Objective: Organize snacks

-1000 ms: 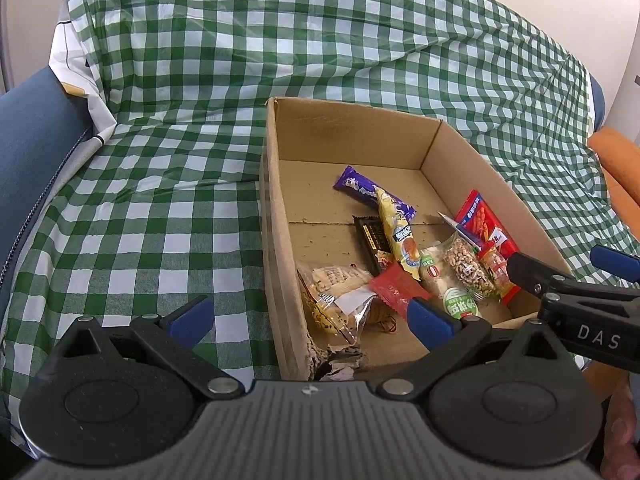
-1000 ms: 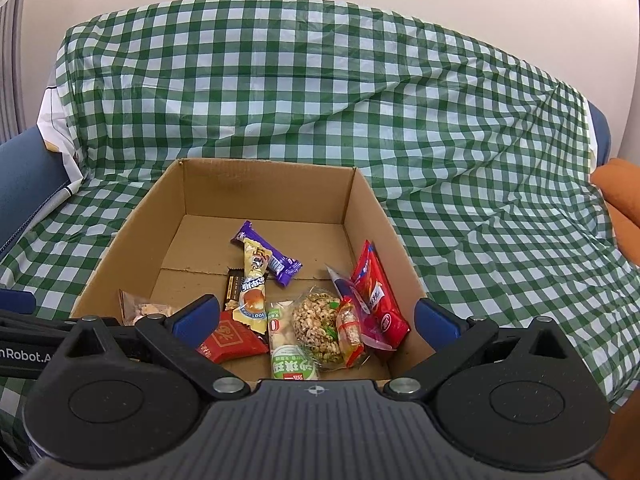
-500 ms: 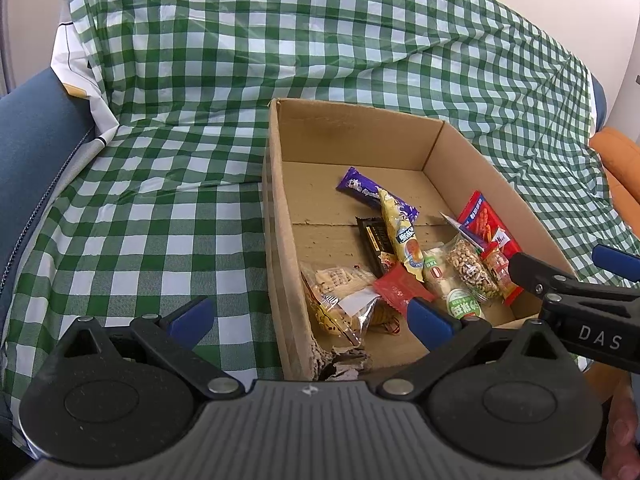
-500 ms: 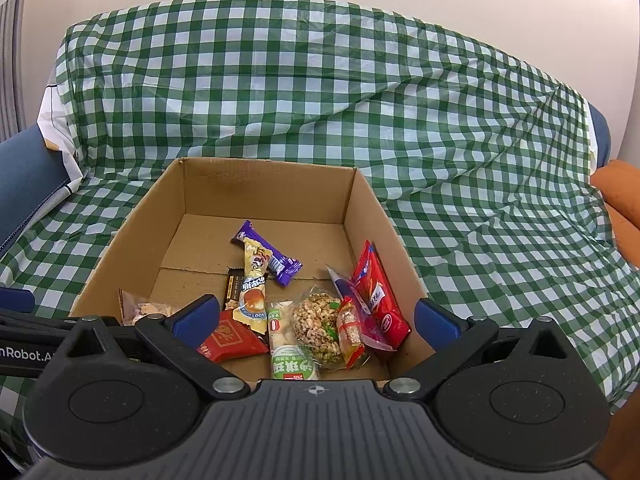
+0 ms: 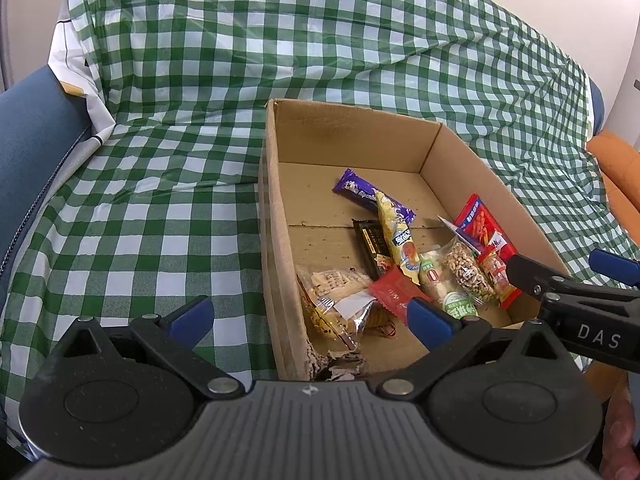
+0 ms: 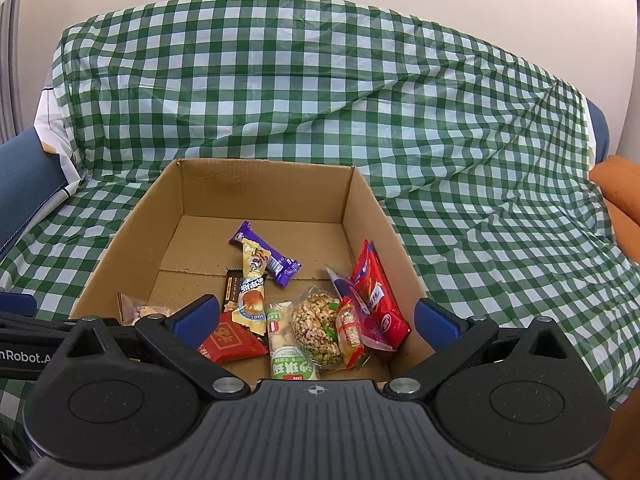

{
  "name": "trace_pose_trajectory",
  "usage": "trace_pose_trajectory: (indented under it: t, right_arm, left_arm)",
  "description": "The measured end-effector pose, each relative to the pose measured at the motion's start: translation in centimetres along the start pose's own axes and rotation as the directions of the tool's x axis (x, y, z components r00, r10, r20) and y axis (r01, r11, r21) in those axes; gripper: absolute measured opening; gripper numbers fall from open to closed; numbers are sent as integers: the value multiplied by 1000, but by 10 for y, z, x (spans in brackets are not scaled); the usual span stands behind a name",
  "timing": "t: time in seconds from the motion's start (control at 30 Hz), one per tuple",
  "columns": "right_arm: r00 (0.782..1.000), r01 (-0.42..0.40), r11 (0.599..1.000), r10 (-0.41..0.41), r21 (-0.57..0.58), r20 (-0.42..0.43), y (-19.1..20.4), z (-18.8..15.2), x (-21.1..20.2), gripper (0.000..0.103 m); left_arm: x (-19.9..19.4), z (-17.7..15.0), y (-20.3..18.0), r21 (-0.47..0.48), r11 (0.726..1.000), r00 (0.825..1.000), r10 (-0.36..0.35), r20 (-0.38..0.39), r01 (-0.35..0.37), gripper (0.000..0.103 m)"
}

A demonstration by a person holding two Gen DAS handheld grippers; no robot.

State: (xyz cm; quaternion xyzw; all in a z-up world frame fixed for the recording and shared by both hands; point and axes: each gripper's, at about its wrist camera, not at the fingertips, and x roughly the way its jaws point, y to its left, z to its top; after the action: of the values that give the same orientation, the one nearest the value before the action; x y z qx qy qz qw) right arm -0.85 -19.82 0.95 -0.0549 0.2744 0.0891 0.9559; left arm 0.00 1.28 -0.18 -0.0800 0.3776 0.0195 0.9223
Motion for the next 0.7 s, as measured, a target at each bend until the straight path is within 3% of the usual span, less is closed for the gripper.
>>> trace_pose_trajectory:
  t: [0.6,0.7]
  right_arm:
    - [999,19,1000,-18,11,-38,4,-2,-1,102]
    - [997,4,998,0,64,-72,-3,-1,-1,102]
  left_arm:
    - [1,-3,-6,19,1000,1000,-18,20,18,103]
    - [-2,-3,-9,36,999,999,-20,42,19,103]
